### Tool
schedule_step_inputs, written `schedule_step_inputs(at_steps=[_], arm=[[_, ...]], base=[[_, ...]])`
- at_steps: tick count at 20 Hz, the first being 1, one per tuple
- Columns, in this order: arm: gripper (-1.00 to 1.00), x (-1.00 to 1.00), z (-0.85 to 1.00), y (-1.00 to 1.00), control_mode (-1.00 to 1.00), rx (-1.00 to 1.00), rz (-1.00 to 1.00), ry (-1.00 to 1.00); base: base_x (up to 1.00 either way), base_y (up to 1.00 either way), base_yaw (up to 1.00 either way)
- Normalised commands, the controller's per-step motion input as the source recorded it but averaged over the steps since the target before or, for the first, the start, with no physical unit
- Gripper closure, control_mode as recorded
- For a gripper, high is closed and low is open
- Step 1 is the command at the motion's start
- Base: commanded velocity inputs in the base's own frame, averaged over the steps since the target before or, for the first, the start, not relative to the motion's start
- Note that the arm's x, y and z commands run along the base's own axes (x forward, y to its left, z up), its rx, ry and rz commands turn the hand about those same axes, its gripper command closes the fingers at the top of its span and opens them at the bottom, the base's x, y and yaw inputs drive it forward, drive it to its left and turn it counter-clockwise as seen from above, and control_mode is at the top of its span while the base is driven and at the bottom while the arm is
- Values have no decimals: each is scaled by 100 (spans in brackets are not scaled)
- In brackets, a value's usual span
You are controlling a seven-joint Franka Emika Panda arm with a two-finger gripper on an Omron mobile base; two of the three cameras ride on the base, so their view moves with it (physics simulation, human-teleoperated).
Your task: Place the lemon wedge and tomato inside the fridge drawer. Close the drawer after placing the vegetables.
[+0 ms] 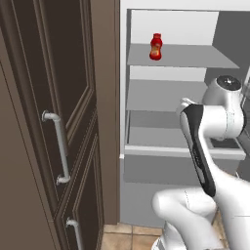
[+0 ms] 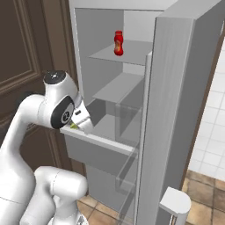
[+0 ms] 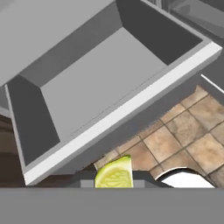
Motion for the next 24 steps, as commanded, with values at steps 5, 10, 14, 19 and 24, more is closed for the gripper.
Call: schedule_step_inputs(at_steps=[5,10,14,19,24], arm=[[100,97,-28,-7,-100,-1,0,19],[100,62,-74,0,-100,-3,1,4],[100,37,-78,0,-100,0,3,-1],[100,36,-61,0,-100,1,3,-9],[100,49,-30,0,-100,0,1,0]], base=[[0,0,0],[0,0,0],[0,0,0],[0,0,0],[0,0,0]])
